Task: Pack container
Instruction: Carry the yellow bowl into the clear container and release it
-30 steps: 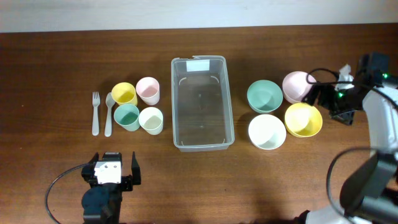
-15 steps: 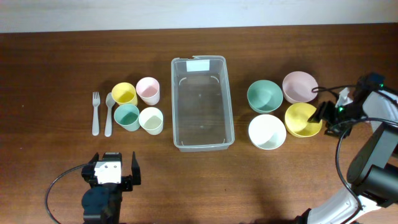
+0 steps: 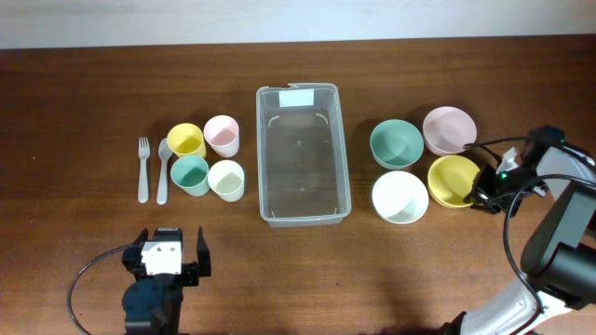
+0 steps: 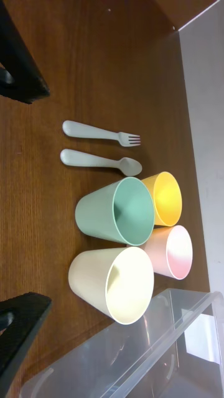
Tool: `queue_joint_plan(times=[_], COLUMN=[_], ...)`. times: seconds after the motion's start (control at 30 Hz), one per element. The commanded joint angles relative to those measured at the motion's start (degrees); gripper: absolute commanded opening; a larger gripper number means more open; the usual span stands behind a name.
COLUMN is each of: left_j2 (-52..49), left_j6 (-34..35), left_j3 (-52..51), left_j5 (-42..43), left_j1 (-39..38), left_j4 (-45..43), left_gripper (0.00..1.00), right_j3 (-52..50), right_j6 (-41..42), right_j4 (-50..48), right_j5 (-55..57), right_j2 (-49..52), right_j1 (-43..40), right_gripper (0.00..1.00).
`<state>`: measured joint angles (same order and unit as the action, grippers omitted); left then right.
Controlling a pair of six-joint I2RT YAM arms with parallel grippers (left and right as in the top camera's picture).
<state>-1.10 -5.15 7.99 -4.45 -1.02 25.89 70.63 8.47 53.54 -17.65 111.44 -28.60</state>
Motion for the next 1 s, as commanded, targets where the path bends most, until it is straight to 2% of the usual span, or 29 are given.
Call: queue_joint_plan(times=[0.0,0.03,0.17,0.33,0.43,0.53,0.63,0.77,0.87,0.97], left_j2=[0.44,0.44,0.44,0.44,0.44,0.44,0.44,0.44,0.44,0.44], left_j6=[-0.94,-0.94,-0.94,-0.94,-0.94,-0.94,-0.94,-0.94,-0.94,-0.94], left_j3=[-0.48,-0.48,-0.48,-0.48,-0.48,-0.48,-0.48,-0.48,-0.48,-0.48], left_j5=[0.61,0.61,0.61,0.61,0.61,0.63,0.61,0.63,0.63,0.61], left_j1=[-0.07,-0.07,-0.07,-0.07,-0.07,-0.07,-0.07,-0.07,-0.07,-0.07], left_j4=[-0.15,-0.15,-0.15,-0.15,-0.15,-0.15,-0.15,-0.15,-0.15,-0.15], left_gripper=[1.0,1.0,1.0,1.0,1.0,1.0,1.0,1.0,1.0,1.0], right_j3=[-0.33,-0.33,-0.17,0.76,2.19,3.93,4.81,10.67,17.14,28.96], right_j6=[1.11,1.16,2.69,4.11,4.48,9.25,15.74,16.09,16.04,16.06], right_j4=[1.77,2.47,4.48,5.22,5.11,1.31,-13.27,-17.75,-17.57,-15.52], right_j5=[0.24,0.2,-0.04,-5.81,-16.72,-17.9,-11.89,-1.01,1.53,1.62], right_j2=[-3.26,-4.79,-13.94,-27.47,-34.51,-35.67,-32.35,-21.07,-11.54,2.16], right_j1=[-2.56,-3.17,-3.91,-1.81,4.66,15.93,31.87,43.58,46.49,46.77], right_gripper=[0.09,0.04,0.04,0.04,0.04,0.04,0.04,0.04,0.04,0.04])
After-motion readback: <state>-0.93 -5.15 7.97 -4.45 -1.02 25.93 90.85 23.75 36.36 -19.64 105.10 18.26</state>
